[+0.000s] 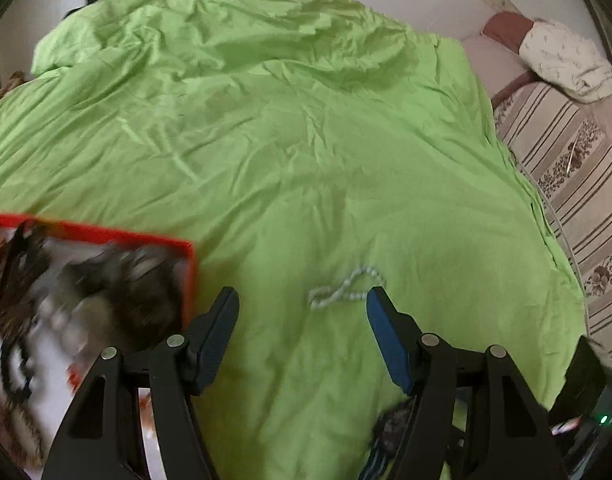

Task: Organize jewelry
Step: 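Grasp the pale bead bracelet with the left tool while the right tool grasps the watch strap, then carry the pale bead bracelet and the watch toward the tray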

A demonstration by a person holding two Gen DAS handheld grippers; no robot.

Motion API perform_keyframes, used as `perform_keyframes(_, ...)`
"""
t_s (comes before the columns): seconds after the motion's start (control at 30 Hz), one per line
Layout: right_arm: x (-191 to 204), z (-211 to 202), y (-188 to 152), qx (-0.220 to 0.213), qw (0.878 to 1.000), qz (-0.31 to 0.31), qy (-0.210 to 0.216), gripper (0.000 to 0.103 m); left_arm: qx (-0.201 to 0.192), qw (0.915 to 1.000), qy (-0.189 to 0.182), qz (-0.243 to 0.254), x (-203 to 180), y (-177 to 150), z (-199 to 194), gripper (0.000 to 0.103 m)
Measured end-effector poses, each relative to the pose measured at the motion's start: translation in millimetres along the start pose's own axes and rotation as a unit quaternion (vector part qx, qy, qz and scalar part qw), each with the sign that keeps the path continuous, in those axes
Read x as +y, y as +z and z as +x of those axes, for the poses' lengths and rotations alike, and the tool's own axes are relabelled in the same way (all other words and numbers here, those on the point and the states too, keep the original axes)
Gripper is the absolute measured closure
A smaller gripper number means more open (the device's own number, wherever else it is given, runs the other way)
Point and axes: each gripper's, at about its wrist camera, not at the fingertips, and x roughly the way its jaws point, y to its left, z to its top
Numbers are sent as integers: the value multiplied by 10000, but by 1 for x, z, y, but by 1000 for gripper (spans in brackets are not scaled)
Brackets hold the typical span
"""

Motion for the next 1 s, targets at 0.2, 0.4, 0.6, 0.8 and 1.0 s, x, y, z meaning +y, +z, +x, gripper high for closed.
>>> perform_keyframes(0.2,-24,-12,-3,-69,9988,392,272,99,356,9984,-181,406,-23,8,39,38)
perform_keyframes(0.4,-39,-38,-4,-381,9976,562,126,99,464,9953,-64,848,-36,6,58,38)
perform_keyframes(0.6,-49,-58,1,-649,9950,757,90,100,764,9924,-272,927,-39,0,63,98)
perform_keyframes(0.8,-48,-79,4,-831,9933,792,115,100,415,9943,-527,830,-38,-5,17,98)
perform_keyframes(1.0,-29,-105,13,-1089,9915,681,212,100,-93,9941,-751,781,-33,-5,-52,98)
